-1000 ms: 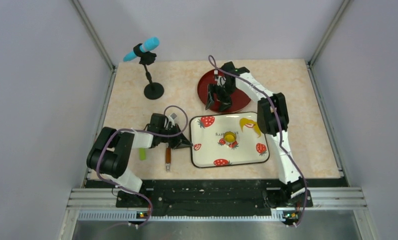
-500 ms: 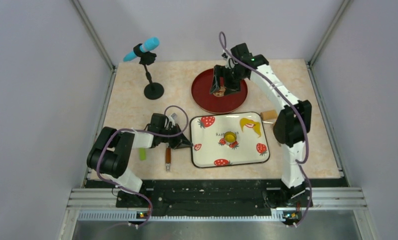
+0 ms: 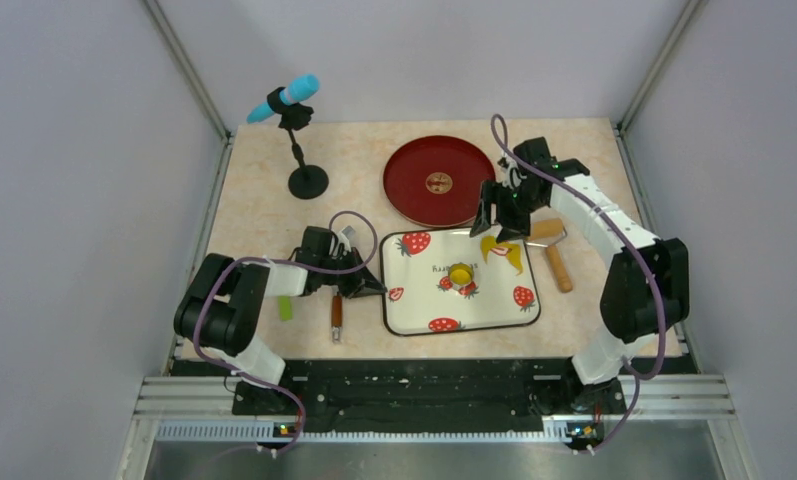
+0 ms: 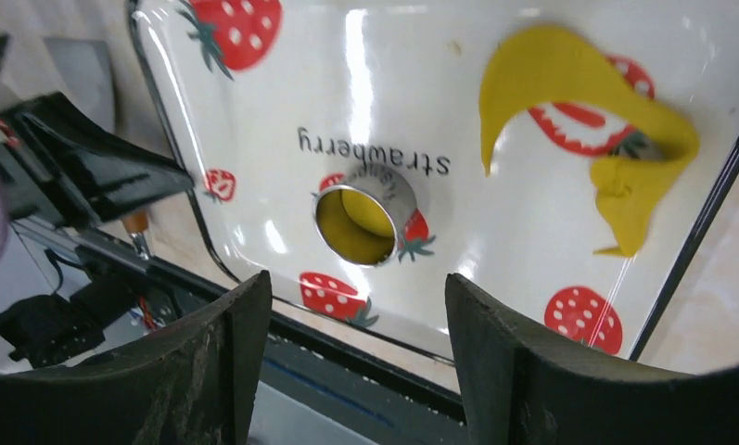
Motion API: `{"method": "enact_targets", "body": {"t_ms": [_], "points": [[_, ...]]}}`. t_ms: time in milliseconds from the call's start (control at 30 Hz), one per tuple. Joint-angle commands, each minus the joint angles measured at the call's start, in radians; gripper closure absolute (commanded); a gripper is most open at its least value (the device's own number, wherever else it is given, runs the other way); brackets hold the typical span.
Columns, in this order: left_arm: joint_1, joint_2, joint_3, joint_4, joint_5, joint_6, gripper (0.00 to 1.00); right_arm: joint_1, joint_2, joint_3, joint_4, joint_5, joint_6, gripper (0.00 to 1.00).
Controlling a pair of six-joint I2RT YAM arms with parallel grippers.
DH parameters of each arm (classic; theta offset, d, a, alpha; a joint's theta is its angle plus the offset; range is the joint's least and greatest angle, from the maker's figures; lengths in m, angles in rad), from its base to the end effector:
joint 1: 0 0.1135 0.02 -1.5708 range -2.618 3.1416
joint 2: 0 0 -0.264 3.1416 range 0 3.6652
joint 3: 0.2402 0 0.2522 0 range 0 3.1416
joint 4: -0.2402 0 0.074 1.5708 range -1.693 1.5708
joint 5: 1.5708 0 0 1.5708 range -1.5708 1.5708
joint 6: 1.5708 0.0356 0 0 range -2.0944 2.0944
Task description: Roll out the dumpling wrappers from the dough
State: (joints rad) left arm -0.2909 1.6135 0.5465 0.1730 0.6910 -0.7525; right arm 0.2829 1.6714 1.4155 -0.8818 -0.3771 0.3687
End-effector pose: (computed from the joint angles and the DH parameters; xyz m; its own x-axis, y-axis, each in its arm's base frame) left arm 0.2479 -0.0979 0.1126 -0.9576 -0.2631 -0.1176 -0.0700 0.6081 -0.7907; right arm 0.3263 0.1085 0.2750 -0.9600 0.0699 -0.2710 -0.0664 0.8839 0.4630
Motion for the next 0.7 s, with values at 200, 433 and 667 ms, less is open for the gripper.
{"method": "enact_targets", "body": {"t_ms": [200, 433, 667], "points": [[-0.011, 0.034, 0.0, -0.022, -0.05, 0.032, 1.0, 0.012, -0.145, -0.291, 0.079, -0.047, 0.015, 0.45], [-0.011, 0.033, 0.002, -0.021, -0.05, 0.032, 1.0, 0.072, -0.11, -0.34, 0.133, -0.053, 0.067, 0.51], [-0.011, 0.034, 0.003, -0.021, -0.05, 0.032, 1.0, 0.104, -0.008, -0.287, 0.147, -0.007, 0.114, 0.61]]}}
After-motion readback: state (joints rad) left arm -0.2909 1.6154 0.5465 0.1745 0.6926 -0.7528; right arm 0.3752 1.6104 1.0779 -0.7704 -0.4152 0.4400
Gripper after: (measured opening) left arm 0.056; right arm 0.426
